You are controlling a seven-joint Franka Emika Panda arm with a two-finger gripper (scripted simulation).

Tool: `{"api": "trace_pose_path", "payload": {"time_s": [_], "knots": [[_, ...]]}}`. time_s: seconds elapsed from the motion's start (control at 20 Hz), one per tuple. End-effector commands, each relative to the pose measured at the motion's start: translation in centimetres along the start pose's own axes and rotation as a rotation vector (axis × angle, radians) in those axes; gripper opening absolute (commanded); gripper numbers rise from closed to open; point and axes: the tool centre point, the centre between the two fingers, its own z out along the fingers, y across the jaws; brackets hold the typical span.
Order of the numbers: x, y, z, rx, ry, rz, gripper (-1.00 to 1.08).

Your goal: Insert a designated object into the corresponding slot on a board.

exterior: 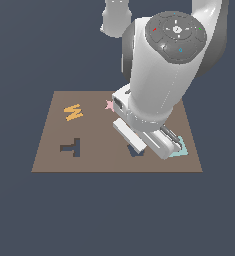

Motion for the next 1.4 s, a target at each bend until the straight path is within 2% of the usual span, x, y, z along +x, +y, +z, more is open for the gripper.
{"api": "trace_pose_path", "payload": {"time_s": [0.0,0.35,0.65,0.9,1.35], "knots": [[3.6,0.9,-0.1,0.000,0.000,0.099,-1.00],[11.7,4.8,-0.3,0.001,0.001,0.346,-1.00],[16.7,8.7,-0.4,0.000,0.001,0.518,-1.00],[18.4,10.5,-0.4,0.000,0.001,0.586,-1.00],[18.4,10.6,0.6,0.000,0.001,0.589,-1.00]]}}
